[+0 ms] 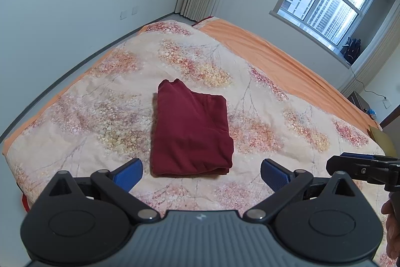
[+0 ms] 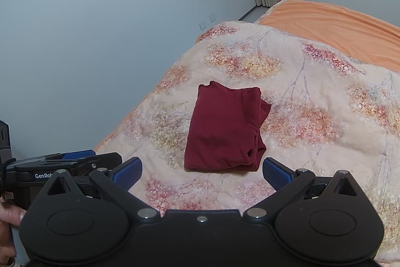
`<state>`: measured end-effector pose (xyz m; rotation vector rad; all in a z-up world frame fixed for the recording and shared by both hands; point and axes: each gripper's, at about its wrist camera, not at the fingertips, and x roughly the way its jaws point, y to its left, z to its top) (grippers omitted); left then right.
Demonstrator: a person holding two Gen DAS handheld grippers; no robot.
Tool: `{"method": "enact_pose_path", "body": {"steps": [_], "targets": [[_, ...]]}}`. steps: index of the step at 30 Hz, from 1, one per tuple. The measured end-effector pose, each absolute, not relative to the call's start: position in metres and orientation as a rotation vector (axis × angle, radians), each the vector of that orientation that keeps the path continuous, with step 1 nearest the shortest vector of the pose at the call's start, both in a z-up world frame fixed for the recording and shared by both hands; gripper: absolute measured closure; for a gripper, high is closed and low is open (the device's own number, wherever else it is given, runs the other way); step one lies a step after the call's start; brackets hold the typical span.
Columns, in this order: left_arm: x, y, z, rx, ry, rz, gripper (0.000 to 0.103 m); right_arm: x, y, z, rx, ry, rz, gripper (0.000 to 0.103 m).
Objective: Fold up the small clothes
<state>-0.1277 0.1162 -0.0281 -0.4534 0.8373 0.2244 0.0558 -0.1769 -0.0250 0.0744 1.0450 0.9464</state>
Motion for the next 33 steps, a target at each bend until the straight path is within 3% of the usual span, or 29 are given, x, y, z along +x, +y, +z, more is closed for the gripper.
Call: {"method": "enact_pose_path", "body": {"steps": [33], "targets": [[-0.1245,0.1178,-0.0306,-0.453,0.834,0.217,0.001,0.0557,-0.1747,-0.0249,0.072,1.049,0.942,0.001]]}}
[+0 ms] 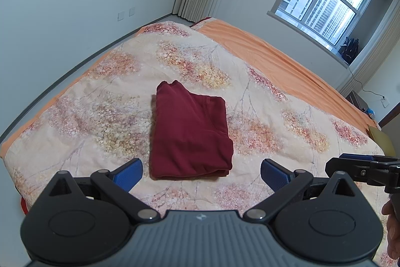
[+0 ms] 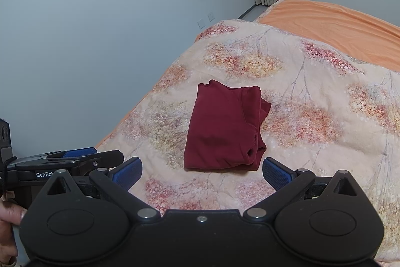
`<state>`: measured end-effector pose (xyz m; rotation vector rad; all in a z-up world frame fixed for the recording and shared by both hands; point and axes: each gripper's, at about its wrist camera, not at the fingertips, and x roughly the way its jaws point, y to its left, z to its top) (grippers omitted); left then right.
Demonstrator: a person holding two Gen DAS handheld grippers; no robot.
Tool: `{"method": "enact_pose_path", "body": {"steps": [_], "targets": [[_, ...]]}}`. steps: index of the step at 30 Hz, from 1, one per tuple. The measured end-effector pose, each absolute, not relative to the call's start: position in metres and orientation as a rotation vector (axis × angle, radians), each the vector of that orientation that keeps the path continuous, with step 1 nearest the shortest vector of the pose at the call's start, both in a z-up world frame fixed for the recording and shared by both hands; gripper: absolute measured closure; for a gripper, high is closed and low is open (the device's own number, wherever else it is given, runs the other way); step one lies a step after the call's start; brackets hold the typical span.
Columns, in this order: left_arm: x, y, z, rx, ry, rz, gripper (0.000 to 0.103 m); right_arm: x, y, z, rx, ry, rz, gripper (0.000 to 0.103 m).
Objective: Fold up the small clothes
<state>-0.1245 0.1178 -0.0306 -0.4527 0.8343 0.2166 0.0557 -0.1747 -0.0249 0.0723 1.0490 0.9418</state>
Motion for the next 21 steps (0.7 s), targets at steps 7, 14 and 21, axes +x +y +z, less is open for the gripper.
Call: {"method": "enact_pose_path", "body": {"steps": [7,14,21], "targets": [[-0.1233,0.1196,-0.0303,-0.451,0.831,0.212,0.001,0.0555,-0.1744,-0.0248,0.073,1.049,0.941,0.001],[-0.123,0.1205,-0.0304,-0.434,0.847,0.225,0.001,0.0554,-0.1742,-0.0246,0.072,1.048,0.941,0.001],[-0.1258,0.1209,-0.0298,-0.412,0.824,0.215,0.001,0.0542,-0.1742,-0.0249,0.07,1.046,0.941,0.001]]}}
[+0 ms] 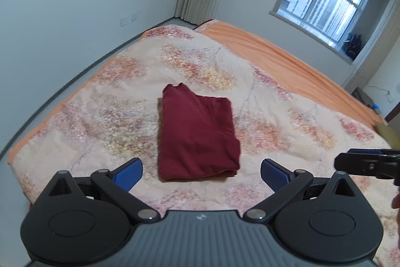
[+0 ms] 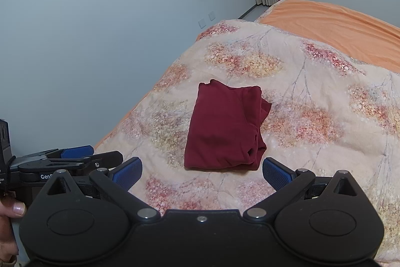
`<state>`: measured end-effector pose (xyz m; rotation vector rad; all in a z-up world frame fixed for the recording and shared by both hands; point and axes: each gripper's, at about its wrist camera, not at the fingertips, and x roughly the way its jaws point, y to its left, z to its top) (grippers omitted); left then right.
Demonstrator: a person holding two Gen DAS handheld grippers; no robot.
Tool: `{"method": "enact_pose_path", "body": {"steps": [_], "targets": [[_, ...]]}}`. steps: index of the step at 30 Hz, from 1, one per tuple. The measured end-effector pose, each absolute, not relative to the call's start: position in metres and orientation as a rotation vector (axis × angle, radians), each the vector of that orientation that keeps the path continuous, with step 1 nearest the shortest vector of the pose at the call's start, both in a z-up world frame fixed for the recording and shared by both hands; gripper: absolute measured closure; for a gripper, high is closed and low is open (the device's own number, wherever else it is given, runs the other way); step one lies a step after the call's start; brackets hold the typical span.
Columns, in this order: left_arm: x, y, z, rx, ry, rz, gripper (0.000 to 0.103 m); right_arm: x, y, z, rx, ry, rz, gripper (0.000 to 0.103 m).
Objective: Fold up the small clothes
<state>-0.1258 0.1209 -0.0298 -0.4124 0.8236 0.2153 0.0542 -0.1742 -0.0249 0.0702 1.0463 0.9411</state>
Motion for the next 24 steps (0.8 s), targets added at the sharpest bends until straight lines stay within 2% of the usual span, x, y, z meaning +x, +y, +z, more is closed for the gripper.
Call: {"method": "enact_pose_path", "body": {"steps": [11,24], "targets": [[-0.136,0.126,-0.036,-0.511,0.764,0.163,0.0,0.053,-0.175,-0.021,0.064,1.038,0.949,0.001],[-0.141,0.139,-0.039,-0.477,0.754,0.33,0.0,0.049,-0.169,-0.021,0.057,1.046,0.947,0.001]]}}
